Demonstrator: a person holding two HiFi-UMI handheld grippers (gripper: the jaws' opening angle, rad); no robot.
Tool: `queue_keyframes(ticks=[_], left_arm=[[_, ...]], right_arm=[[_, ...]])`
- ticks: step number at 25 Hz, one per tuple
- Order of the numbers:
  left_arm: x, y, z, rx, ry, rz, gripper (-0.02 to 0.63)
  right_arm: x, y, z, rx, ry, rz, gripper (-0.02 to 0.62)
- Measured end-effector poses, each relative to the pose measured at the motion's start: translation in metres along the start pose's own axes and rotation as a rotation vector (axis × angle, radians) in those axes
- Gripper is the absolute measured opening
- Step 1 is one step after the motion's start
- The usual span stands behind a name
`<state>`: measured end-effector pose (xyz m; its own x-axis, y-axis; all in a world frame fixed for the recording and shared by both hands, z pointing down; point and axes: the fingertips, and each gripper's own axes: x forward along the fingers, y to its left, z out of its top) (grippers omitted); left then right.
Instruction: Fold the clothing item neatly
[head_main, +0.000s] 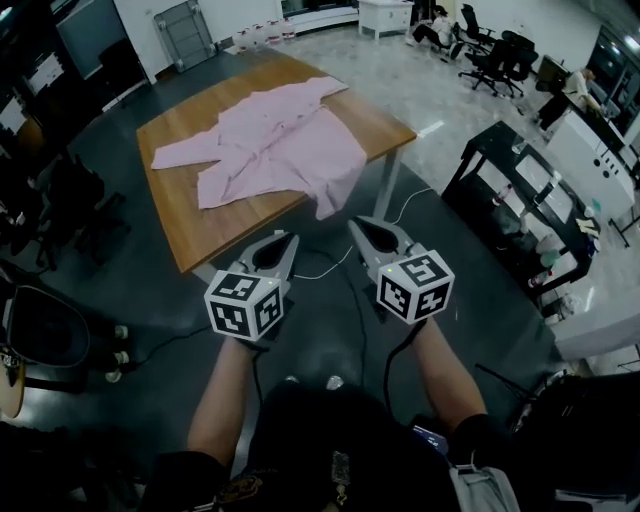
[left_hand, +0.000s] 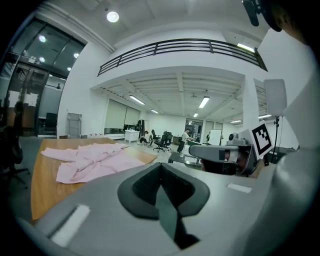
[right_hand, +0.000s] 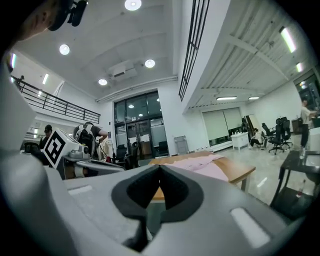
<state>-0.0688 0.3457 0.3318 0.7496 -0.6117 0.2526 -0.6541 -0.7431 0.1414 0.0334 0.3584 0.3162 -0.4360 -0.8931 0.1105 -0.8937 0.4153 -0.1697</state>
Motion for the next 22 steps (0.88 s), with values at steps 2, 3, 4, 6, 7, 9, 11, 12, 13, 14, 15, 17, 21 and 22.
queue_keyframes(ticks=[2,3,4,6,7,9,11,12,13,14,15,17,21,22], left_arm=[[-0.005,0.014,-0.003,-0.009,0.006,0.043,0.008],[-0.007,0.021,-0.004,-0.014,0.009,0.062,0.008],[-0.009,0.028,-0.004,-0.019,0.01,0.078,0.008],[-0.01,0.04,-0.003,-0.029,0.01,0.103,0.008],[-0.01,0.045,-0.003,-0.035,0.01,0.111,0.008],[-0.007,0.057,-0.006,-0.048,0.013,0.122,0.008],[-0.001,0.071,-0.009,-0.063,0.013,0.125,0.008],[0.003,0.079,-0.01,-0.07,0.013,0.124,0.008],[0.008,0.089,-0.011,-0.077,0.013,0.122,0.008],[0.014,0.098,-0.012,-0.084,0.014,0.119,0.008],[0.02,0.107,-0.013,-0.09,0.015,0.115,0.008],[0.033,0.127,-0.013,-0.104,0.017,0.104,0.008],[0.06,0.169,-0.014,-0.126,0.024,0.076,0.008],[0.067,0.18,-0.013,-0.131,0.027,0.068,0.008]], right_arm=[[0.013,0.002,-0.005,0.007,0.016,0.031,0.003],[0.019,0.004,-0.007,0.009,0.024,0.045,0.002],[0.026,0.006,-0.009,0.009,0.032,0.058,0.003],[0.037,0.009,-0.011,0.008,0.046,0.079,0.003],[0.042,0.009,-0.012,0.01,0.053,0.085,0.003],[0.051,0.007,-0.016,0.013,0.067,0.09,0.003],[0.064,0.004,-0.02,0.012,0.081,0.087,0.003],[0.072,0.002,-0.021,0.01,0.089,0.084,0.003],[0.081,-0.001,-0.022,0.007,0.096,0.08,0.003],[0.09,-0.004,-0.022,0.004,0.104,0.075,0.003],[0.1,-0.007,-0.023,0.0,0.112,0.069,0.003],[0.119,-0.014,-0.023,-0.01,0.128,0.056,0.003],[0.163,-0.027,-0.022,-0.027,0.157,0.024,0.003],[0.174,-0.03,-0.021,-0.031,0.165,0.015,0.003]])
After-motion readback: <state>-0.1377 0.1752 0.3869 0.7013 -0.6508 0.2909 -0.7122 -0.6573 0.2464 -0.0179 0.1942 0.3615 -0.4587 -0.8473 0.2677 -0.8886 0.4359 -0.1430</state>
